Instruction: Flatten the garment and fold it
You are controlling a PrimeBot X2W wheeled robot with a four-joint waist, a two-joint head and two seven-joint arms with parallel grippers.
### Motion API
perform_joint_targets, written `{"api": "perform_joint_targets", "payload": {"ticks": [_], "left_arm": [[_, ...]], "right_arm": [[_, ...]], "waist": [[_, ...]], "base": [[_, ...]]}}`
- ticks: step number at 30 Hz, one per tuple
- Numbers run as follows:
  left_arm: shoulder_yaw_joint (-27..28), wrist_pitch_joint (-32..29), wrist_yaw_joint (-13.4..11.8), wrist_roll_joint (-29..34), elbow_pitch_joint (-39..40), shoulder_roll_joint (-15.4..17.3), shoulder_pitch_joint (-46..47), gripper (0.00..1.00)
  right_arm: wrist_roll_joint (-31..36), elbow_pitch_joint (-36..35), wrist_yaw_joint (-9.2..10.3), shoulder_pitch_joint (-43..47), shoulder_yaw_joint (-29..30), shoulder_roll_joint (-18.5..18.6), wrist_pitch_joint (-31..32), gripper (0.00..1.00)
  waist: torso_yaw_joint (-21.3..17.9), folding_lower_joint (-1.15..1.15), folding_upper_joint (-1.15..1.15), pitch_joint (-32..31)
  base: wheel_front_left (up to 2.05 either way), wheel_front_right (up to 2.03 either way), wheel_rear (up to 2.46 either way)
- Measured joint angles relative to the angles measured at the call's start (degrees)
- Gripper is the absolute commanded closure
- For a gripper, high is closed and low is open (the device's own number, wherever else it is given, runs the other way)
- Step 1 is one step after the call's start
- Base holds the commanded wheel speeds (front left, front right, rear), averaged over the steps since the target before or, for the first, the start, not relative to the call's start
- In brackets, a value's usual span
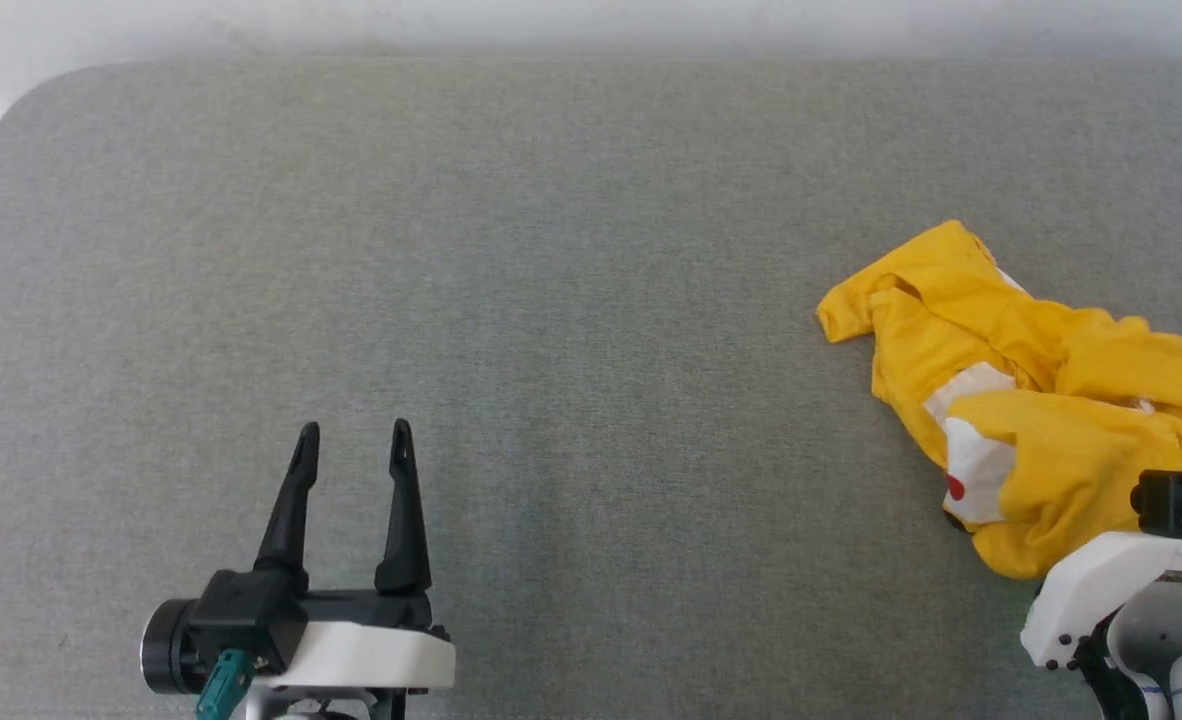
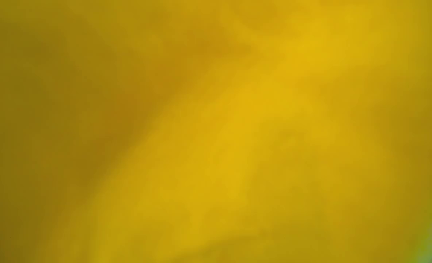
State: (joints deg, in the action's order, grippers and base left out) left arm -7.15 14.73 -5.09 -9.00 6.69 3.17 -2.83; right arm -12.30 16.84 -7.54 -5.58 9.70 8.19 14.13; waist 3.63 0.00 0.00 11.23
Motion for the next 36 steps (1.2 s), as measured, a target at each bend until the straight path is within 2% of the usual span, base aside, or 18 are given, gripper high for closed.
{"api": "perform_joint_targets", "payload": {"ticks": [4,8,15,19,23,29,36], "left_arm": [[-0.1,0.0,0.1,0.0,-0.3,0.0,1.1,0.00],[-0.3,0.0,0.1,0.0,-0.4,0.0,1.2,0.00],[-0.6,0.0,0.0,-0.1,-0.4,-0.1,1.2,0.00],[-0.8,0.0,0.0,-0.6,-0.4,-0.2,1.2,0.00],[-1.6,0.0,0.0,-1.3,-0.5,-0.2,1.3,0.00],[-2.8,0.0,-0.1,-1.6,-0.9,-0.2,2.3,0.00],[-3.2,0.0,-0.1,-1.6,-1.3,-0.2,2.5,0.00]], "right_arm": [[0.4,-3.0,0.00,-0.6,-0.4,-0.3,0.0,0.00],[0.3,-10.7,0.00,-3.6,0.1,0.5,1.9,0.00],[-0.1,-26.0,0.00,-6.9,-0.8,3.9,11.0,0.00],[0.1,-29.9,0.00,-8.4,-3.3,4.7,15.2,0.00],[0.1,-27.9,0.00,-8.6,-7.5,5.6,19.3,0.00],[2.5,-18.5,-0.01,-9.7,-12.2,7.5,24.7,0.00],[6.3,-6.7,-0.01,-11.3,-15.4,8.1,25.3,0.00]], "waist": [[-1.0,0.00,0.00,0.3],[-1.4,0.00,0.00,-0.1],[-0.6,0.00,0.00,-0.8],[0.5,0.00,0.00,-0.4],[1.7,0.00,0.00,0.1],[3.9,0.00,0.00,0.7],[6.5,0.00,0.00,1.1]], "base": [[0.00,0.00,0.00],[0.00,0.00,0.00],[0.00,0.00,0.00],[0.00,0.00,0.00],[0.00,0.00,0.00],[0.00,0.00,0.00],[0.00,0.00,0.00]]}}
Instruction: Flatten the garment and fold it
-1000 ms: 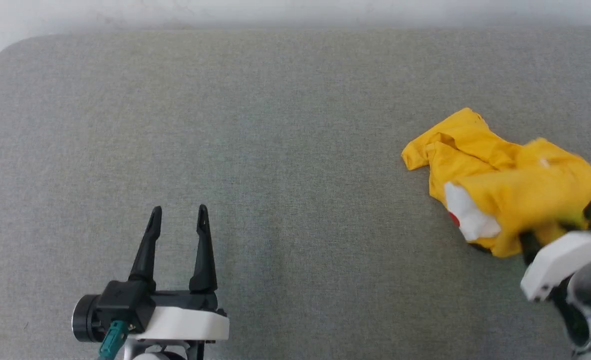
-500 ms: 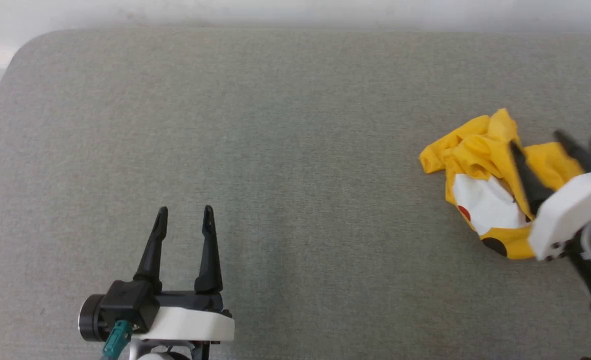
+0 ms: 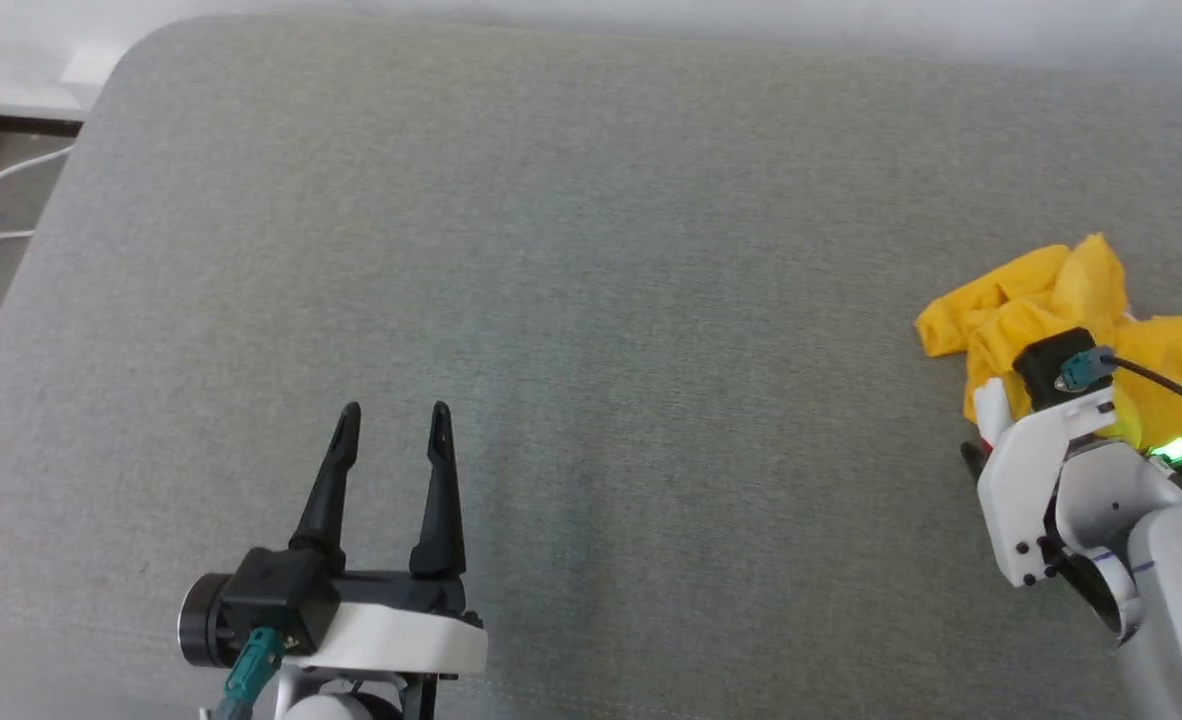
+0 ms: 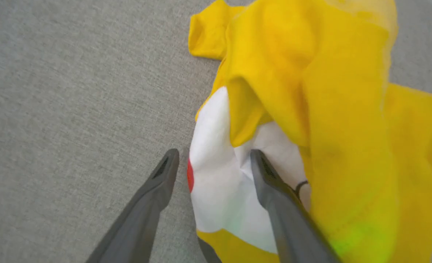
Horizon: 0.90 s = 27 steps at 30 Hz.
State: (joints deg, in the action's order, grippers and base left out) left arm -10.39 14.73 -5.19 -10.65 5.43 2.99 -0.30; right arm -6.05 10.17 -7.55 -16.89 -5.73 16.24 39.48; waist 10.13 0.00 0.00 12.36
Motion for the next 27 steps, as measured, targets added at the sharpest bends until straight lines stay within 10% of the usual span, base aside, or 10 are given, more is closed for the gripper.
{"api": "perform_joint_targets", "payload": {"ticks": [2,6,17,27], "left_arm": [[-0.1,0.0,0.0,0.0,0.0,0.0,0.3,0.00],[-0.1,0.0,0.0,0.0,-0.1,0.0,0.5,0.00],[0.0,0.0,-0.5,0.0,-0.3,0.0,0.5,0.00],[-0.9,0.0,-0.6,-0.6,-0.3,0.0,0.5,0.00]], "right_arm": [[0.7,2.6,0.00,-0.7,0.2,-0.4,-1.5,0.00],[3.1,6.1,0.01,-2.3,0.4,-0.7,-6.0,1.00],[1.5,2.7,0.01,-13.1,-3.1,-3.2,-15.5,1.00],[-2.4,7.1,0.01,-17.0,-20.2,-11.4,-19.0,1.00]], "waist": [[0.7,0.00,0.00,0.1],[1.9,0.00,0.00,0.4],[2.0,0.00,0.00,-1.3],[2.9,0.00,0.00,-0.6]], "base": [[0.00,0.00,0.00],[0.00,0.00,0.00],[0.00,0.00,0.00],[0.00,0.00,0.00]]}}
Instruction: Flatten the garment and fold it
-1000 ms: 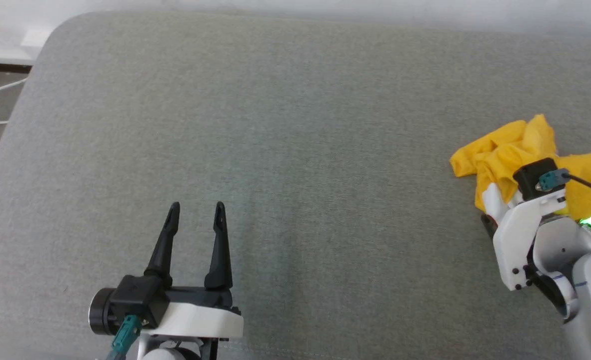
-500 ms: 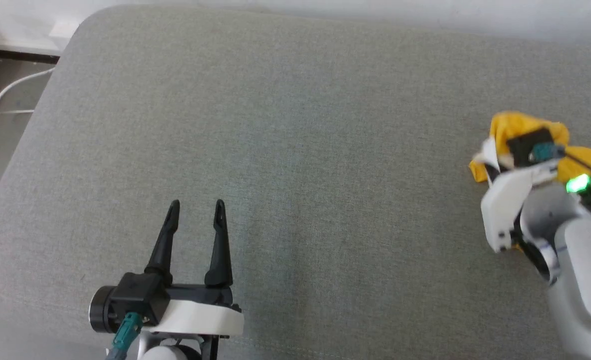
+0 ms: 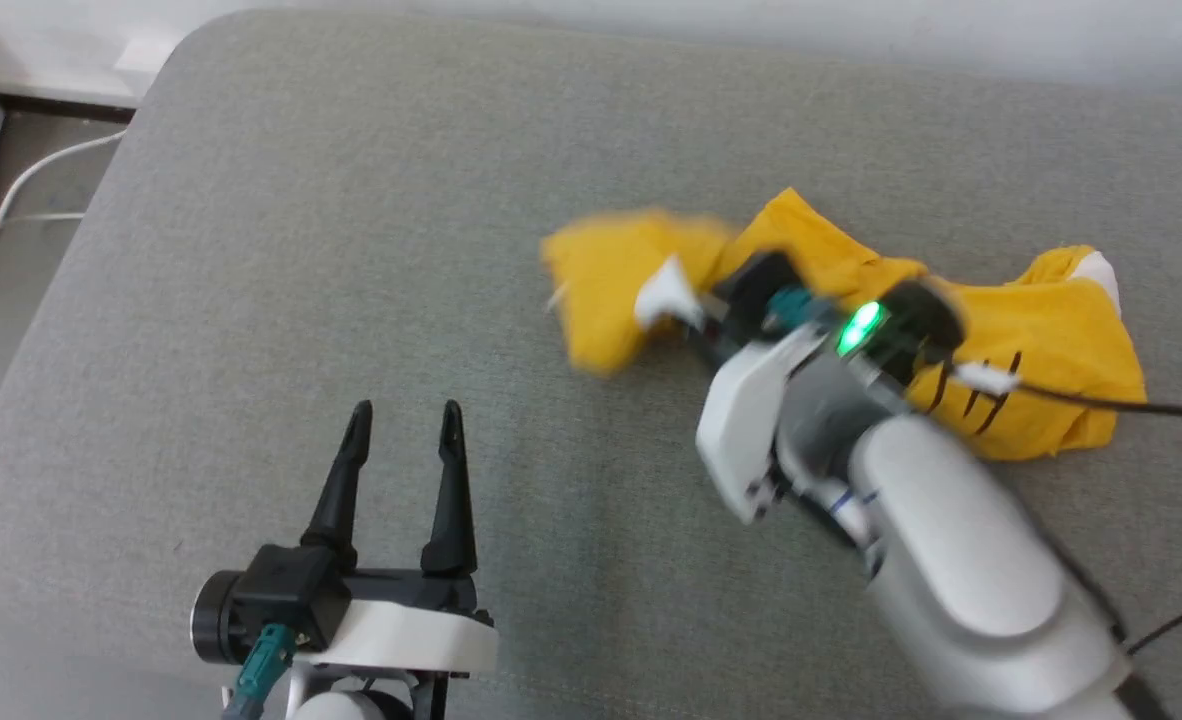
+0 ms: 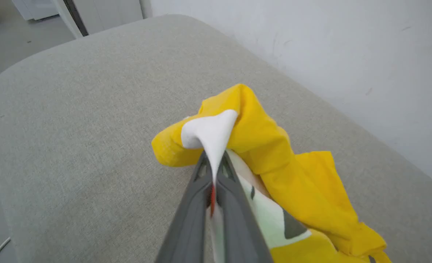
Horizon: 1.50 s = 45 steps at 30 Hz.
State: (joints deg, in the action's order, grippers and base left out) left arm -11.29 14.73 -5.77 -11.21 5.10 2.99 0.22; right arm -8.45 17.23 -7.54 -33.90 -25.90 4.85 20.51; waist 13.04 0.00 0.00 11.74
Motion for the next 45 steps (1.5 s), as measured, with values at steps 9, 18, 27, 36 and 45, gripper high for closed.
{"api": "perform_joint_targets", "payload": {"ticks": [9,18,27,36,45], "left_arm": [[-0.9,0.0,-0.4,-0.4,-0.4,0.0,1.5,0.00],[0.5,0.0,-0.8,-0.4,-0.5,0.0,1.3,0.00],[0.8,0.0,-0.8,-0.2,-0.1,0.0,1.0,0.00],[0.3,0.0,-0.2,0.1,-0.3,0.0,1.1,0.00],[0.2,0.0,0.3,0.5,-0.9,0.0,1.1,0.00]], "right_arm": [[-3.1,12.6,-0.01,1.8,-4.3,-1.6,-2.6,0.00],[-9.3,4.8,-0.01,-0.9,0.4,-0.6,-1.8,0.00],[-7.2,-8.9,0.00,6.3,11.4,11.1,9.1,0.00],[-5.8,-12.3,0.00,17.0,11.5,14.9,13.1,0.00],[-0.6,-1.0,0.00,15.3,9.4,13.6,7.0,0.92]], "waist": [[2.3,0.00,0.00,1.6],[-0.1,0.00,0.00,0.8],[-2.6,0.00,0.00,-0.4],[-1.7,-0.01,0.00,0.2],[1.5,0.00,0.00,0.7]], "base": [[0.00,0.00,0.00],[0.00,0.00,0.00],[0.00,0.00,0.00],[0.00,0.00,0.00],[0.00,0.00,0.00]]}}
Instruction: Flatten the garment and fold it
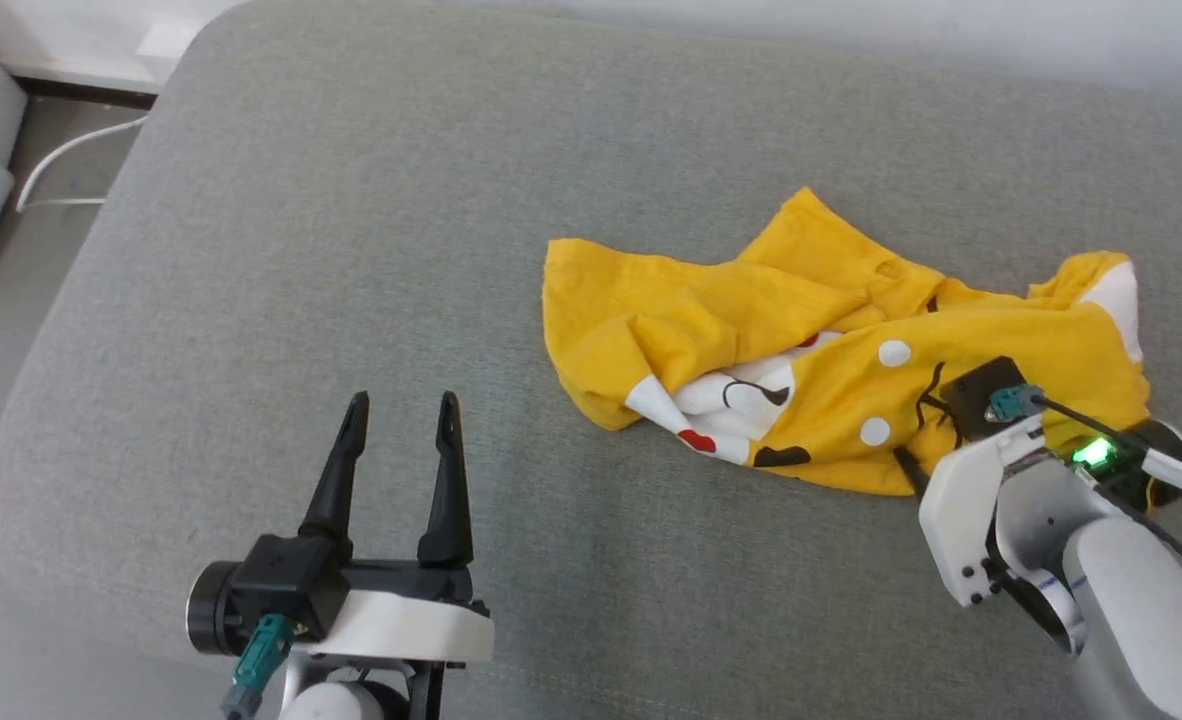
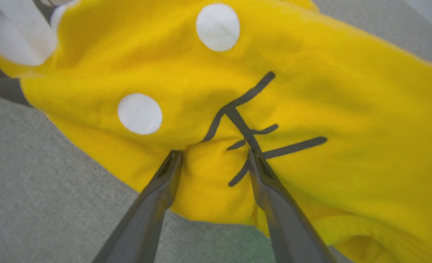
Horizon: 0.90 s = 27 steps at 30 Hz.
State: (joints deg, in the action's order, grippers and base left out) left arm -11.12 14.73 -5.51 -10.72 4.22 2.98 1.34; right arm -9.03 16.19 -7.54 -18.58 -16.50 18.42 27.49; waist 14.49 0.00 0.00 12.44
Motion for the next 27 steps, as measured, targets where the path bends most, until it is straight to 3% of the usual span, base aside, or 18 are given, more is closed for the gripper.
{"api": "perform_joint_targets", "payload": {"ticks": [1,9,19,25,26,27], "left_arm": [[0.1,0.0,0.0,0.1,0.0,0.0,0.0,0.00],[0.9,0.0,0.3,0.7,-0.3,0.0,-0.9,0.00],[0.8,0.0,0.4,0.7,-0.3,0.0,-1.2,0.00],[0.7,0.0,0.9,0.5,-0.6,0.0,-1.1,0.00],[0.5,0.0,0.9,0.4,-0.7,0.0,-1.1,0.00],[0.4,0.0,0.9,0.4,-0.8,0.0,-1.0,0.00]], "right_arm": [[0.3,0.9,0.00,-0.6,0.0,-0.2,-0.9,1.00],[-2.4,0.8,0.00,-3.5,-0.3,-1.9,-3.2,1.00],[-14.6,-14.7,0.00,-3.0,-8.8,-4.5,6.7,1.00],[-17.3,-9.9,0.00,3.0,-13.6,-9.1,8.8,1.00],[-16.3,-8.1,0.00,3.4,-14.3,-9.1,8.4,0.96],[-14.8,-6.4,0.00,3.5,-15.0,-9.0,7.6,0.73]], "waist": [[0.2,0.00,0.00,-0.1],[-0.9,0.00,0.00,-1.8],[-3.3,0.00,0.00,-2.5],[-1.8,0.00,0.00,-1.8],[-1.5,0.00,0.00,-1.7],[-1.2,0.00,0.00,-1.6]], "base": [[0.00,0.00,0.00],[0.00,0.00,0.00],[0.00,0.00,0.00],[0.00,0.00,0.00],[0.00,0.00,0.00],[0.00,0.00,0.00]]}}
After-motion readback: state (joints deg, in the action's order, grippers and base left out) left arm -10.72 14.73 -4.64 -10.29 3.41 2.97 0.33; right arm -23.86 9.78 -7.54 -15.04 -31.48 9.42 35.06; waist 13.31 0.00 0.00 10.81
